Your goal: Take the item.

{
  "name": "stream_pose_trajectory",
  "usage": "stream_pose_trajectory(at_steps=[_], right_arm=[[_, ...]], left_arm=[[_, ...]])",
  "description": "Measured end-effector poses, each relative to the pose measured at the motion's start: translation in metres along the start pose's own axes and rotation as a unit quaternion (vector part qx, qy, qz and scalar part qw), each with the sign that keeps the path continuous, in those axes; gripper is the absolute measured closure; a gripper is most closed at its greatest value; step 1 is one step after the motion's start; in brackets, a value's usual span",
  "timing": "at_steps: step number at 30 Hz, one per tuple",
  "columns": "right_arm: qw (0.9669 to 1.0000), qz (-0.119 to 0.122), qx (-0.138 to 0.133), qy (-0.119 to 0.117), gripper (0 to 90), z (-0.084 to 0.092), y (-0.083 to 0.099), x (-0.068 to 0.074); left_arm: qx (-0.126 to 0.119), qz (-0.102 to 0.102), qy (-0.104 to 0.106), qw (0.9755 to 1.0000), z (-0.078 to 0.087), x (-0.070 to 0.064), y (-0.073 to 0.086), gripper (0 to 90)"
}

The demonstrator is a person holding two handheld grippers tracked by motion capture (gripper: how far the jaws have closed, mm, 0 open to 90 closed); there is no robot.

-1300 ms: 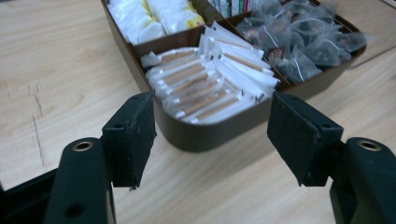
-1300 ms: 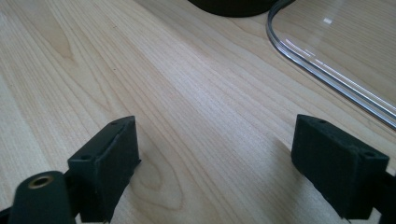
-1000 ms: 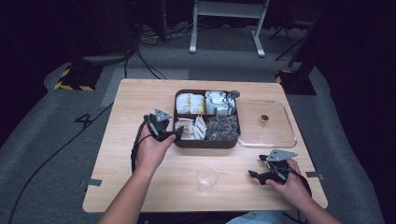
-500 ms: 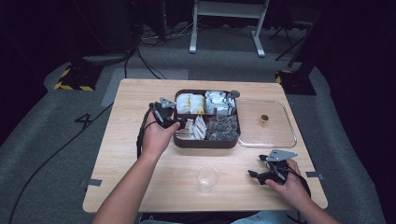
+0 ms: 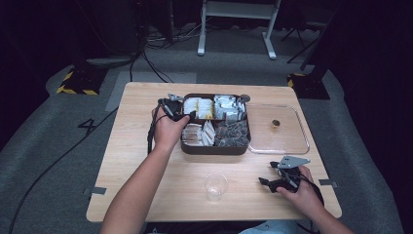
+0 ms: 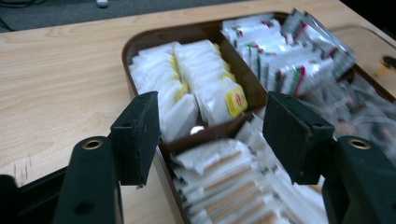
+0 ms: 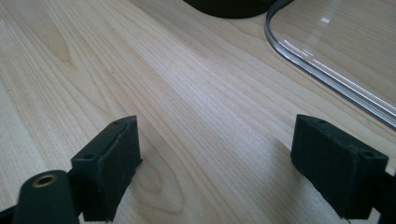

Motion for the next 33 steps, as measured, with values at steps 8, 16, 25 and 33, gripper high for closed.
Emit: stream_pose_trajectory(at_steps=[8, 16, 25, 33], right_arm=[[1.0000, 0.001, 0.000, -0.001, 15.8, -0.001, 0.000, 0.000], [1.0000, 0.000, 0.000, -0.002, 15.8, -0.001, -0.001, -0.001], [1.0000, 0.001, 0.000, -0.002, 15.9, -0.001, -0.001, -0.001], [1.0000, 0.001, 0.000, -0.002, 16.4, -0.001, -0.001, 0.000]], left_arm=[[0.021, -0.009, -0.010, 0.9997, -0.029, 0.003, -0.005, 38.1], [0.034, -0.008, -0.013, 0.9993, -0.054, 0.002, -0.008, 42.1], [0.066, -0.016, -0.001, 0.9977, -0.077, -0.009, -0.001, 42.7], [0.097, 0.001, 0.009, 0.9953, -0.089, -0.011, 0.006, 51.6]])
Point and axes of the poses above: each handheld gripper's, and its own axes: z roughly backward along the jaws, y roughly out of its underside, x roughly to its left, the point moved 3 cm from there along -z, roughly forward along the jaws, and after that the axes turned 11 degrees about -x, right-handed, at the moved point
